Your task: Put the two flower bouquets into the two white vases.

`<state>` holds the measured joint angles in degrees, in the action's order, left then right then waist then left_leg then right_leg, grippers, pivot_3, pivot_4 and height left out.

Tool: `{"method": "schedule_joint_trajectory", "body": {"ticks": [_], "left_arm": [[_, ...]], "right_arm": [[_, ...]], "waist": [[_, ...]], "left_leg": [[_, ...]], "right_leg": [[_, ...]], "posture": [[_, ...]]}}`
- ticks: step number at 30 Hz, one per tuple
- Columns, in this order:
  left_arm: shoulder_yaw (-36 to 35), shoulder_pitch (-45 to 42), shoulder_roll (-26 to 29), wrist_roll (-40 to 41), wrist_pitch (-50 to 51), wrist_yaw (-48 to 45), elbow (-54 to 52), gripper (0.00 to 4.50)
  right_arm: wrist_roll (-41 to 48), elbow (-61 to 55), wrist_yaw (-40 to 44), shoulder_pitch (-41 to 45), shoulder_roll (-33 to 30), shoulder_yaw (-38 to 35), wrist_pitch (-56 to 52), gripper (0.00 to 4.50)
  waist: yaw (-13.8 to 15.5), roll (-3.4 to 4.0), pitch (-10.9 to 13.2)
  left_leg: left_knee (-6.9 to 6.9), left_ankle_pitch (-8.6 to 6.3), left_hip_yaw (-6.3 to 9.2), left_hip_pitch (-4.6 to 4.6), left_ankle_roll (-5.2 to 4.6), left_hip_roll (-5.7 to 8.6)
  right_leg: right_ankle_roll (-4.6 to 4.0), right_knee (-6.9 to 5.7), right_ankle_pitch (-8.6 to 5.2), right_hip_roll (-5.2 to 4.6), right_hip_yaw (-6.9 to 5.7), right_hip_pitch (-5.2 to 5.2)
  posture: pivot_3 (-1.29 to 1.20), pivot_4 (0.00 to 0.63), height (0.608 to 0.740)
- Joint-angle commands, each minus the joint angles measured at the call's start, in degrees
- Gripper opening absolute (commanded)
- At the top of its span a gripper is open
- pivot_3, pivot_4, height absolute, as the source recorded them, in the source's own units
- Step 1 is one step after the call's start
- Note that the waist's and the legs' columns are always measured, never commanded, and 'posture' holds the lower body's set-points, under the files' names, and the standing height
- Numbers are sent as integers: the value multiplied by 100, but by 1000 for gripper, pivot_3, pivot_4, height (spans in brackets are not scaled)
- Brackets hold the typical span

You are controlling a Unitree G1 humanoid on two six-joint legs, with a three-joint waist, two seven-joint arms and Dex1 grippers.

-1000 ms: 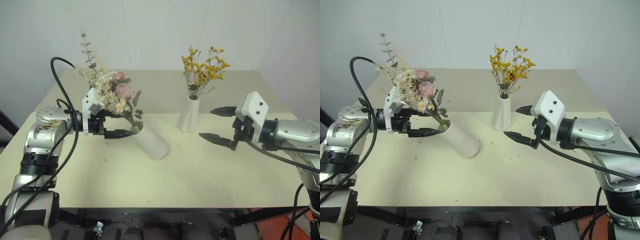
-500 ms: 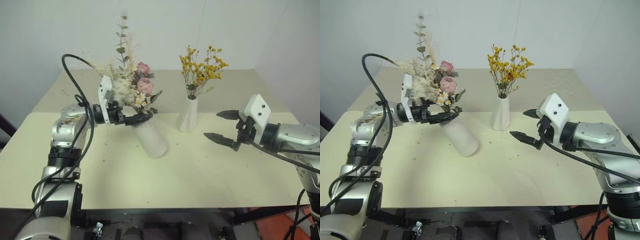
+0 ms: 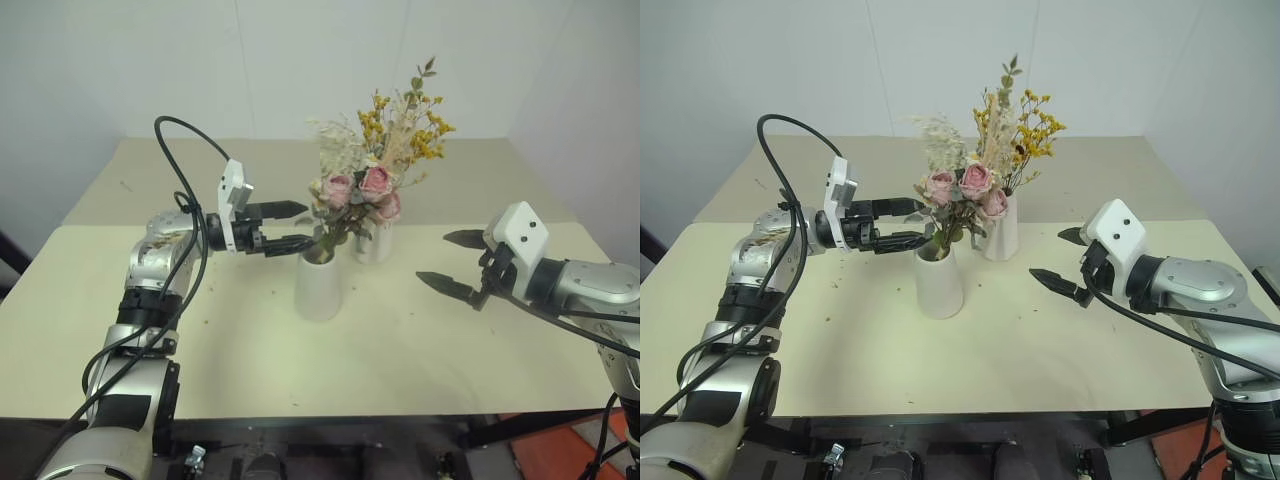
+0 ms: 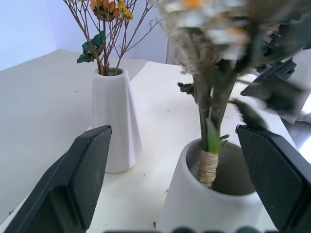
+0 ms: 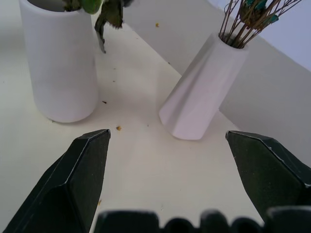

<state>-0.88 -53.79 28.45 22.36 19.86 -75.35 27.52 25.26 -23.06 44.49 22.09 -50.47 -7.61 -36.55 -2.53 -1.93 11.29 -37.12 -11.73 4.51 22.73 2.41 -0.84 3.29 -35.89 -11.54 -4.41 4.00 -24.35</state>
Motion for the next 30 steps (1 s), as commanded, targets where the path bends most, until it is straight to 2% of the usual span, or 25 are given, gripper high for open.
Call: {"method": "schedule_joint_trajectory", "body": {"ticks": [1,4,8,11,15,21,30], "left_arm": [[-208,-105,134,157,-48,-42,-178,4458],[-494,-13,475,418,120,-193,-456,4458],[-748,357,1372,511,160,-538,-957,4458],[-1025,801,2104,625,286,-771,-1312,4458],[-1432,1577,2785,733,404,-844,-1766,4458],[-1991,2551,3110,1038,641,-649,-2429,4458],[-2108,2898,3073,1233,792,-266,-2943,4458]], "right_arm": [[-63,-69,-55,95,-20,-113,86,4500],[-84,-87,-47,81,-38,-134,87,4500],[49,-180,58,-3,-156,-361,20,4500],[271,-184,295,-142,-278,-681,36,4500],[647,-106,761,-406,-530,-1230,9,4500],[853,15,1325,-902,-952,-1743,21,4500],[828,184,1585,-1113,-1223,-2038,79,4500]], "waist": [[-1,0,0],[-23,0,0],[-93,1,0],[-94,1,0],[-74,1,0],[11,1,0],[7,1,0]], "left_leg": [[0,0,0,0,0,0],[0,0,0,0,0,0],[10,0,-1,-4,0,-2],[12,0,-1,-5,0,-2],[12,0,-2,-5,0,-4],[11,0,-5,-10,0,-8],[12,0,-9,-14,0,-10]], "right_leg": [[0,0,0,0,0,0],[0,0,0,0,0,-1],[-1,-1,0,0,3,-4],[7,-1,-5,-1,2,-4],[28,0,-19,-1,2,-3],[26,2,-23,-1,1,2],[25,1,-25,1,2,1]], "posture": [[0,150,740],[0,150,740],[0,150,740],[0,150,740],[0,150,740],[0,150,740],[0,150,740]]}}
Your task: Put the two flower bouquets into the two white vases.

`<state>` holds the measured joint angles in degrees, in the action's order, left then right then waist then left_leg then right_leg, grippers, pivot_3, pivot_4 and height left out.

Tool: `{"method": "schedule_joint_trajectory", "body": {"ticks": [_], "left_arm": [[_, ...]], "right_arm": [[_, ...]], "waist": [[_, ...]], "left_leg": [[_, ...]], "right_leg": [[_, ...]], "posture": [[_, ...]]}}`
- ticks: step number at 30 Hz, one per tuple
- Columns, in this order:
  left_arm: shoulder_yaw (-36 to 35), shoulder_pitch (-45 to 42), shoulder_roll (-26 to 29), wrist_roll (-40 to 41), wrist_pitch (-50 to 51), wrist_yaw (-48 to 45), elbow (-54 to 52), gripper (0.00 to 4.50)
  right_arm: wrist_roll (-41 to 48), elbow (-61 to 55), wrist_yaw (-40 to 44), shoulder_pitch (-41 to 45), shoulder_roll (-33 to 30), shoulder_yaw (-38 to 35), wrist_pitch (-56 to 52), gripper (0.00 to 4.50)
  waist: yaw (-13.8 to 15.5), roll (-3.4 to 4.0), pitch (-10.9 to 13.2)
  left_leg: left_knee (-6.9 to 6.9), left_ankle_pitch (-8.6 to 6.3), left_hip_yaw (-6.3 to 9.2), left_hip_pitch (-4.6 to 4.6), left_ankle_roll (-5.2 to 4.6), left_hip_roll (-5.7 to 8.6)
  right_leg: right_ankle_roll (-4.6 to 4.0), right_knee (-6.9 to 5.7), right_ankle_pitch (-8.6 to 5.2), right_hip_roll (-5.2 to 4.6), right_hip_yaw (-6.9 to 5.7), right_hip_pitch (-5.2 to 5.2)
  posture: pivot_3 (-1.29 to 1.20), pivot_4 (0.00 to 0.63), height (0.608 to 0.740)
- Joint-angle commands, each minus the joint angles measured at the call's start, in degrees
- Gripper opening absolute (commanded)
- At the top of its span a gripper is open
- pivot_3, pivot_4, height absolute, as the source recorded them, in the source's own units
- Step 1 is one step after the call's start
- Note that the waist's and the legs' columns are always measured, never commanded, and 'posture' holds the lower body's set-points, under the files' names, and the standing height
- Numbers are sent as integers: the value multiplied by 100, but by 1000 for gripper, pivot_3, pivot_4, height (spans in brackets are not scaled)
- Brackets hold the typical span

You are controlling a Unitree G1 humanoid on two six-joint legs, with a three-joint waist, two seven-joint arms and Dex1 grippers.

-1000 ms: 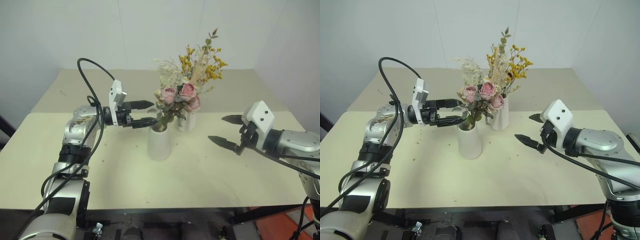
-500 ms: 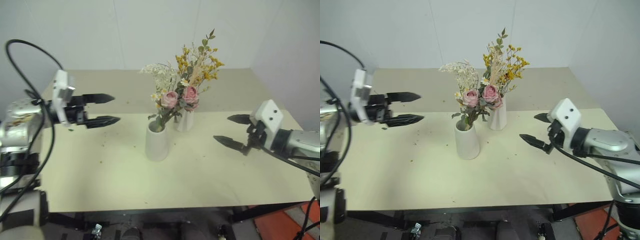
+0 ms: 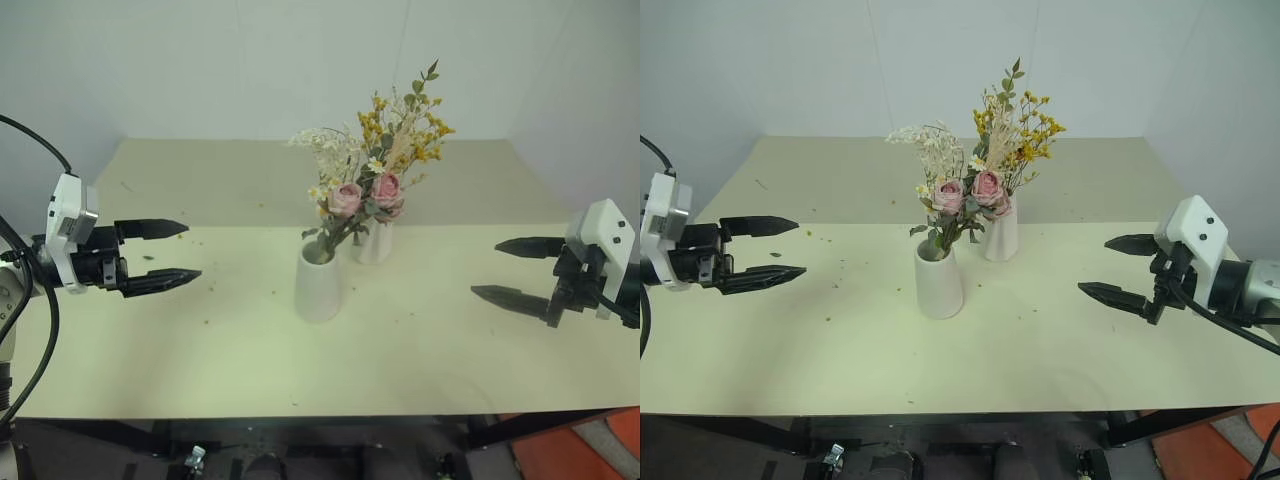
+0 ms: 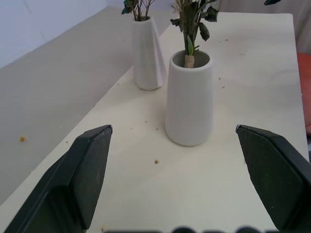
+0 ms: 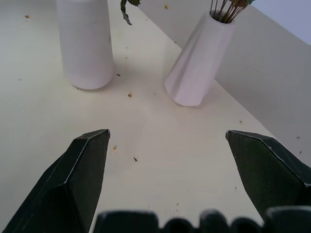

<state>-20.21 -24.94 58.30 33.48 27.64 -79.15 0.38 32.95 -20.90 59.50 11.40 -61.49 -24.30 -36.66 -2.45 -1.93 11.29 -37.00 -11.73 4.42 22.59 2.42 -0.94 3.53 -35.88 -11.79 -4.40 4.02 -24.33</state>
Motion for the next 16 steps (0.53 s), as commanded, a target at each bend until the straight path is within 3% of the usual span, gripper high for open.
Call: {"method": "schedule_joint_trajectory", "body": {"ticks": [1,16], "left_arm": [[-196,31,95,166,45,150,-296,4458],[-41,-130,281,449,487,291,-461,4458]], "right_arm": [[74,-27,131,-85,-137,-437,100,4500],[282,-132,295,-381,156,-492,288,4500]], "waist": [[-1,0,0],[-10,0,0]], "left_leg": [[0,0,0,0,0,0],[1,0,-3,-2,0,0]], "right_leg": [[0,0,0,0,0,0],[-1,-1,-1,0,1,2]], "posture": [[0,150,740],[0,150,740]]}}
